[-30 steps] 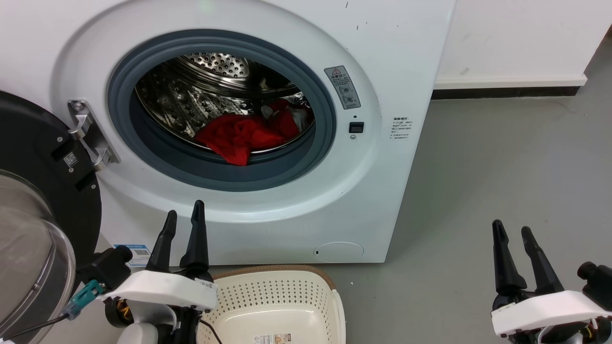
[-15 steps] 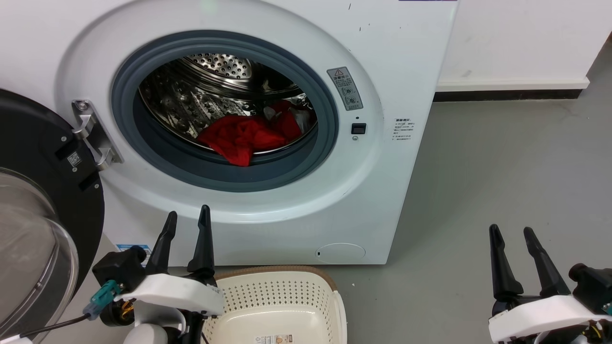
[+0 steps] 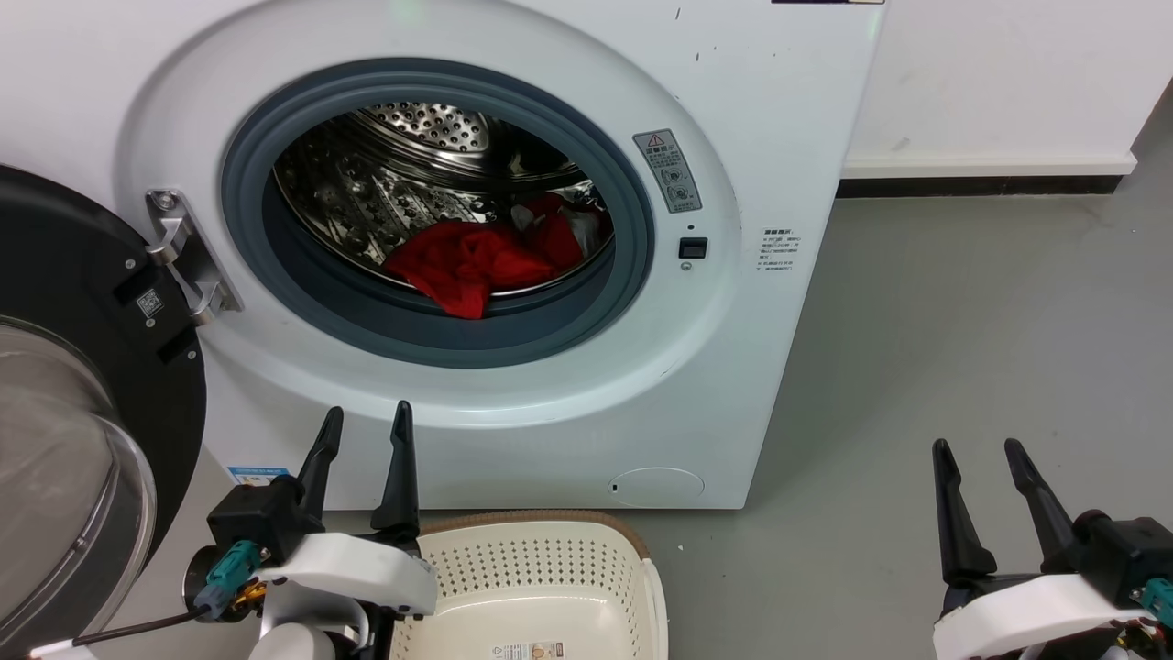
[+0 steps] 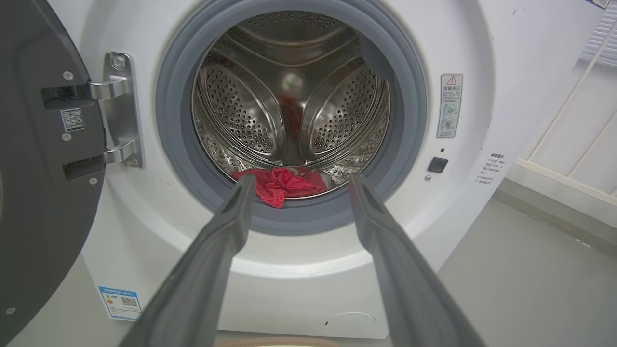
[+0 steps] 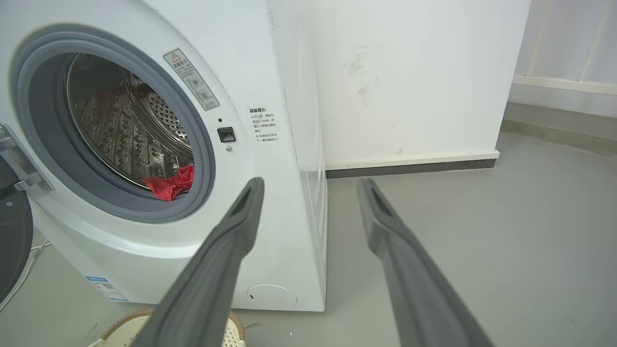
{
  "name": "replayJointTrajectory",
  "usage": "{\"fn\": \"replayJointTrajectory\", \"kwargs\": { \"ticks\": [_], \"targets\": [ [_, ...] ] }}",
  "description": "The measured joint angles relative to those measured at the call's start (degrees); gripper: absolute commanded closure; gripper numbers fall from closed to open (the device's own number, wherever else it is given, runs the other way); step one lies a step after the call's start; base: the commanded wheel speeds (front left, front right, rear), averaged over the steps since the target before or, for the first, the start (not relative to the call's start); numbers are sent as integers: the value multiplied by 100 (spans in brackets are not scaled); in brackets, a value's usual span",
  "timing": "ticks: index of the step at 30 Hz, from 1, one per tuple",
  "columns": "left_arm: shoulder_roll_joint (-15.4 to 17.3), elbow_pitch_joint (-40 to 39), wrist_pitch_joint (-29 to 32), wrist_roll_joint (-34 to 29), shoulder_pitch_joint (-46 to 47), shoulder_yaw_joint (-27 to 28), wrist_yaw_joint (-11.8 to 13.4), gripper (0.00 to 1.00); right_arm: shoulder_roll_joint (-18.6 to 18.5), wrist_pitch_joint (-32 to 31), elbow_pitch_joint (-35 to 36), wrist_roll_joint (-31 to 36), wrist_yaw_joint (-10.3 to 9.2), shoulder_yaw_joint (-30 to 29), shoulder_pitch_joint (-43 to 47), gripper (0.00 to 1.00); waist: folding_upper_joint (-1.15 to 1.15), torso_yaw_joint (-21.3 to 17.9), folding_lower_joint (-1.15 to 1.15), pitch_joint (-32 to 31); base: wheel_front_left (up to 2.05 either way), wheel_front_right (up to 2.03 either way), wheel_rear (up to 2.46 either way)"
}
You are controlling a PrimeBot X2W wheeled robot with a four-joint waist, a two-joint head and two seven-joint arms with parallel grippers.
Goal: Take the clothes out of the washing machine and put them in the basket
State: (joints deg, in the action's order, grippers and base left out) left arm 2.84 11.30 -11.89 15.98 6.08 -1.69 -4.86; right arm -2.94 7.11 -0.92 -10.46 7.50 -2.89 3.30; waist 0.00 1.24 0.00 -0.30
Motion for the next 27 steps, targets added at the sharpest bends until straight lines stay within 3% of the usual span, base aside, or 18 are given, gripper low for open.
{"fn": "replayJointTrajectory", "kwargs": {
  "ticks": [27],
  "targets": [
    [2,125,-308,-1078,13,-114,98,0,0,102,121,1225,0,-7,80,0,0,30,0,35,0,0,0]
  ]
}}
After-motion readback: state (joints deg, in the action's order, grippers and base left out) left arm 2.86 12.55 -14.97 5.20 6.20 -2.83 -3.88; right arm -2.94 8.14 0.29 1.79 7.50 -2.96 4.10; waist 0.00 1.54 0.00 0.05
